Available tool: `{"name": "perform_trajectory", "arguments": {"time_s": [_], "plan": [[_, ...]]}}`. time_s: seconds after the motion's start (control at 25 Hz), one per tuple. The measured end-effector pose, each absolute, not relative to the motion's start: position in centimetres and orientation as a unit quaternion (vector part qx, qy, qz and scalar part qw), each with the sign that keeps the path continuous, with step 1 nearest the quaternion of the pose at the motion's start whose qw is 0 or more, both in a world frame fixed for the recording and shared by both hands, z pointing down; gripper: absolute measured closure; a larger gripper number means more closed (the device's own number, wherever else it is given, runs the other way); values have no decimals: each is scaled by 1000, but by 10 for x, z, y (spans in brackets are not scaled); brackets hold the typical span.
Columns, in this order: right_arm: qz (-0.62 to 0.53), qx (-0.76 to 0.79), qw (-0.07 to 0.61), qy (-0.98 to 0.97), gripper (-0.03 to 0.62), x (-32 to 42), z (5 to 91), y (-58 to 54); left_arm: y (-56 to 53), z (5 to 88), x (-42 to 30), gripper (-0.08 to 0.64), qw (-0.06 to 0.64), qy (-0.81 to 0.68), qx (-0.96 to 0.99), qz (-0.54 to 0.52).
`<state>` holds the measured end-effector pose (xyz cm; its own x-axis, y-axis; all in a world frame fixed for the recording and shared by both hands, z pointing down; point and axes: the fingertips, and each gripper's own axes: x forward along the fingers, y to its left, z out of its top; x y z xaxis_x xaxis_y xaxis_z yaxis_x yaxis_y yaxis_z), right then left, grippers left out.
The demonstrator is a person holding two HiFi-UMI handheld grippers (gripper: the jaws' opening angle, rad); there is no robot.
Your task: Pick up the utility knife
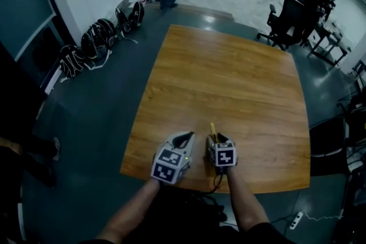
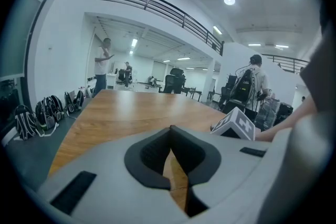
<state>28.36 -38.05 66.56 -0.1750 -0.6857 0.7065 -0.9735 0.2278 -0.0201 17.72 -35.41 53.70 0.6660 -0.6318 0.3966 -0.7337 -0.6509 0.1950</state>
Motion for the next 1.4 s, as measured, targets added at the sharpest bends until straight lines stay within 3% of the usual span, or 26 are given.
{"name": "perform_trajectory", "arguments": {"time_s": [0.28,0.48,0.56,0.72,0.92,1.4], "plan": [[245,581,311,-711,420,289,678,-388,-360,542,164,554,177,-391,891,149],[227,566,337,-717,470,285,676,-385,-361,542,162,554,179,-389,891,151],[225,567,346,-713,517,287,676,-384,-360,541,165,554,179,-384,893,152],[230,567,345,-712,518,291,677,-380,-360,542,171,554,177,-372,898,153],[224,581,292,-726,520,296,650,-374,-363,533,179,554,170,-360,905,148],[133,623,113,-763,520,307,497,-363,-371,481,208,554,128,-325,932,99]]}}
